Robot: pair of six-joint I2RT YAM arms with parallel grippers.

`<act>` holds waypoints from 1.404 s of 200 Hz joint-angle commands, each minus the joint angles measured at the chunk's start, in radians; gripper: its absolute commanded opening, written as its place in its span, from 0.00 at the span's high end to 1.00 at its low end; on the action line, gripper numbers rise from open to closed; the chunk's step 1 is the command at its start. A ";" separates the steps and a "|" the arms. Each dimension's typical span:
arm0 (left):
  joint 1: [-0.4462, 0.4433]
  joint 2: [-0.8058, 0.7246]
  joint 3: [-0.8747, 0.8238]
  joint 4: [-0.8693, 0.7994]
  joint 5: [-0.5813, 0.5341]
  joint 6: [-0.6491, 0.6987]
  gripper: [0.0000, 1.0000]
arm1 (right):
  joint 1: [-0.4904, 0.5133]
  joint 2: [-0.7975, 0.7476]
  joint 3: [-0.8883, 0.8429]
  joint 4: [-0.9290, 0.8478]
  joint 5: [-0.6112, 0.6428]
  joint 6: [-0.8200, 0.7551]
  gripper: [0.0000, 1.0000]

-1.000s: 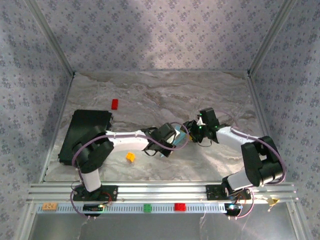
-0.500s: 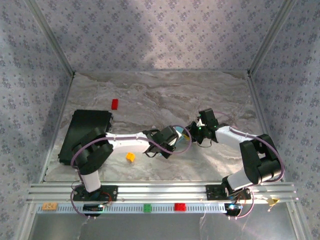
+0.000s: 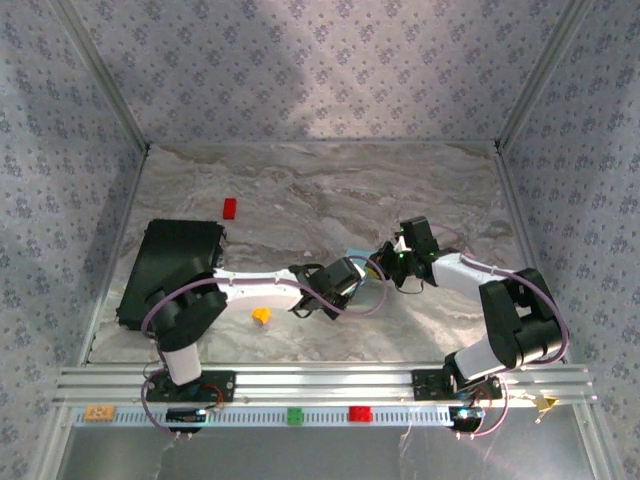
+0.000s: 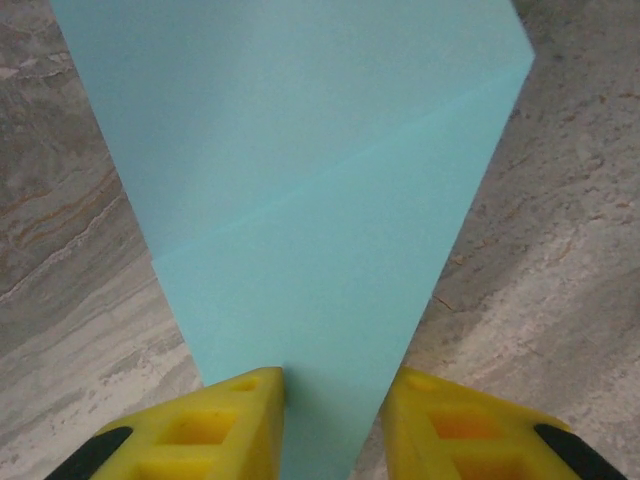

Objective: Fold a paper plane with a square sheet of paper (pick it up from the middle)
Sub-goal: Fold the wing for the fifth time at the center of the table.

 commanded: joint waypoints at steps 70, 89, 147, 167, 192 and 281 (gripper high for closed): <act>-0.040 -0.006 0.028 -0.027 -0.101 0.036 0.70 | -0.011 -0.015 -0.026 0.052 -0.040 0.036 1.00; -0.040 -0.010 0.027 -0.025 -0.105 0.035 0.77 | -0.011 -0.016 -0.028 0.051 -0.040 0.035 1.00; -0.040 -0.024 0.016 -0.015 -0.112 0.030 0.94 | -0.014 -0.019 -0.029 0.047 -0.039 0.030 1.00; -0.040 -0.027 0.015 -0.011 -0.110 0.028 0.99 | -0.016 -0.024 -0.028 0.039 -0.034 0.026 1.00; -0.034 -0.028 0.016 -0.012 -0.089 0.011 1.00 | -0.017 -0.044 -0.015 -0.020 -0.001 -0.013 0.89; 0.089 -0.025 0.004 0.058 0.254 -0.091 1.00 | -0.069 -0.166 -0.035 -0.133 0.057 -0.093 0.66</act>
